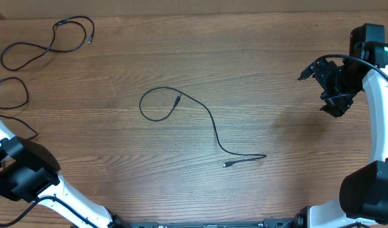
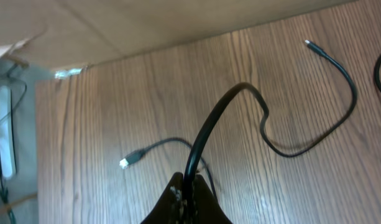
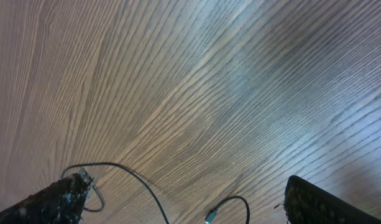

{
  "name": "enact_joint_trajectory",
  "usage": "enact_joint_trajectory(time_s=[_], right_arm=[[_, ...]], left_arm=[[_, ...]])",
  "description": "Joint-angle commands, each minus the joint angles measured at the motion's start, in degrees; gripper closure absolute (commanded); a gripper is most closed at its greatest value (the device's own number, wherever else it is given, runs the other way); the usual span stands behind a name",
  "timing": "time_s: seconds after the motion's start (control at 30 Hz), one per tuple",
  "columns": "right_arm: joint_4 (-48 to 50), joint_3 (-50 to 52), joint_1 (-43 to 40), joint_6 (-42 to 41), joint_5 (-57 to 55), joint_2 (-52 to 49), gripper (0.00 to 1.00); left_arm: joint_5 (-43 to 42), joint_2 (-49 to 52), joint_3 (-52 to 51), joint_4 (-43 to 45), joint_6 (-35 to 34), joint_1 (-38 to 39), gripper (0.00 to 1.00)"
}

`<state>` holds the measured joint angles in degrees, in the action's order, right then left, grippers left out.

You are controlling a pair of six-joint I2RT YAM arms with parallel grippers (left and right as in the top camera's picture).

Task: Untangle cables
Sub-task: 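Release the cable at upper left and raise the left gripper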

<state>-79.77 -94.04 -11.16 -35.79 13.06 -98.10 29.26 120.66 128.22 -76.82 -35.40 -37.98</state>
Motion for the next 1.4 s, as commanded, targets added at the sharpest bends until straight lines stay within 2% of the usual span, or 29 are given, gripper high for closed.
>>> enact_joint_trajectory(time_s=[0.0,0.1,0.23,0.27,0.37,0.47,0.63,0.7,0.8,0.87,1.03,1.27,1.37], right_arm=[[-0.02,-0.09,-0.11,0.0,-0.42,-0.02,0.0],[-0.02,-0.09,-0.11,0.0,-0.42,-0.02,0.0],[-0.02,-0.09,-0.11,0.0,-0.42,-0.02,0.0],[-0.02,-0.09,-0.11,0.0,-0.39,-0.02,0.0],[-0.02,-0.09,-0.11,0.0,-0.42,-0.02,0.0],[-0.02,-0.09,-0.11,0.0,-0.42,-0.02,0.0],[-0.02,-0.09,-0.11,0.0,-0.42,-0.02,0.0],[-0.02,-0.09,-0.11,0.0,-0.42,-0.02,0.0],[-0.02,-0.09,-0.11,0.0,-0.42,-0.02,0.0],[-0.02,-0.09,-0.11,0.0,-0.39,-0.02,0.0],[-0.02,-0.09,-0.11,0.0,-0.42,-0.02,0.0],[-0.02,-0.09,-0.11,0.0,-0.42,-0.02,0.0],[-0.02,-0.09,-0.11,0.0,-0.42,-0.02,0.0]], left_arm=[[1.16,-0.02,-4.44,3.39,5.2,-0.31,0.96],[0.72,-0.02,-8.48,10.75,12.04,-0.04,0.96],[-0.09,-0.02,-11.52,19.56,26.38,0.92,0.96],[0.24,-0.02,-12.22,22.99,32.76,1.4,0.96],[4.96,-0.02,-12.33,27.54,38.93,2.82,0.96],[10.34,-0.02,-12.39,29.33,38.18,4.33,0.96],[7.72,0.0,-13.9,29.92,38.4,6.23,0.96],[2.58,0.0,-14.91,29.92,41.22,7.26,0.96],[-10.93,0.0,-16.02,28.28,48.09,9.57,0.96],[-15.47,0.0,-16.41,27.26,50.29,11.65,0.96],[-15.34,0.0,-18.43,25.35,53.2,17.25,0.96],[-15.37,0.0,-25.29,23.06,53.42,21.79,0.96],[-15.39,0.0,-27.04,21.59,53.22,22.69,0.9]])
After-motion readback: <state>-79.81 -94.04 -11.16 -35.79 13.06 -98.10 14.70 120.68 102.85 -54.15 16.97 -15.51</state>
